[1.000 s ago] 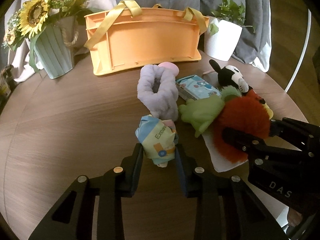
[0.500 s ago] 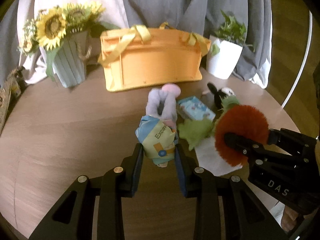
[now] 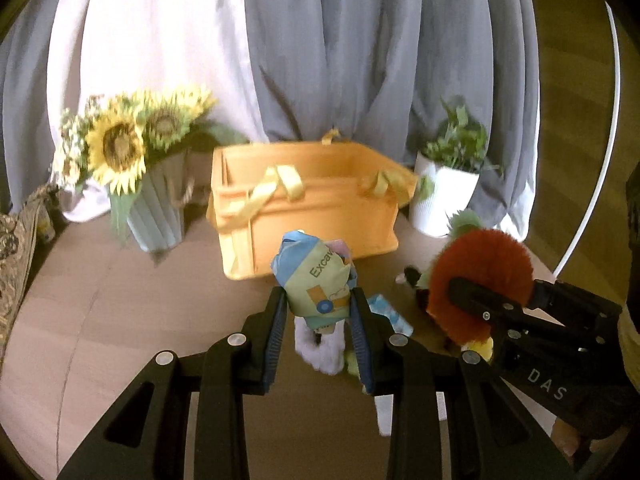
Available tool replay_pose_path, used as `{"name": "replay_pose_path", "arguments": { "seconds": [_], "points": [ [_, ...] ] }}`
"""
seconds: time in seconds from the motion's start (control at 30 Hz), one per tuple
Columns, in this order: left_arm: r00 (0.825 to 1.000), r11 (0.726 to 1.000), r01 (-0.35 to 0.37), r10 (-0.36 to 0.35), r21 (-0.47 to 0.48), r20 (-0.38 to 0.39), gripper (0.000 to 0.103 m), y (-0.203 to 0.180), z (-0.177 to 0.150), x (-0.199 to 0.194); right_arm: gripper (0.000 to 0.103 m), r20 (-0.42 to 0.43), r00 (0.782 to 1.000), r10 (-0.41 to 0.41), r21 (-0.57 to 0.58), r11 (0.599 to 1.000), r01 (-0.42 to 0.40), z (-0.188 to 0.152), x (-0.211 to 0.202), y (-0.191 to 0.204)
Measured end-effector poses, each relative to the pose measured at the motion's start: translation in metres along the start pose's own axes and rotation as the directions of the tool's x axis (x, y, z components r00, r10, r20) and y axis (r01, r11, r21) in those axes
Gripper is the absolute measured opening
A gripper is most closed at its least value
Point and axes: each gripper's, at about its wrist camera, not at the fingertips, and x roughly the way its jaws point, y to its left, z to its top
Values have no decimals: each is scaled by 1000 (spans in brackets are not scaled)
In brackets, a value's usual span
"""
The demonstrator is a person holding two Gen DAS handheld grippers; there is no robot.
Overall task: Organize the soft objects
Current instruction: 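Lift both held toys and carry them over the orange crate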
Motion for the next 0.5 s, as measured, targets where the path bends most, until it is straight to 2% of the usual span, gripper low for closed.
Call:
{"name": "replay_pose_path", "arguments": {
  "seconds": [0.5],
  "points": [
    [989, 999, -53, 53, -10, 136, 32, 5, 58, 3, 41, 163, 987, -2, -3, 1000, 2, 66, -3, -6]
  ]
}}
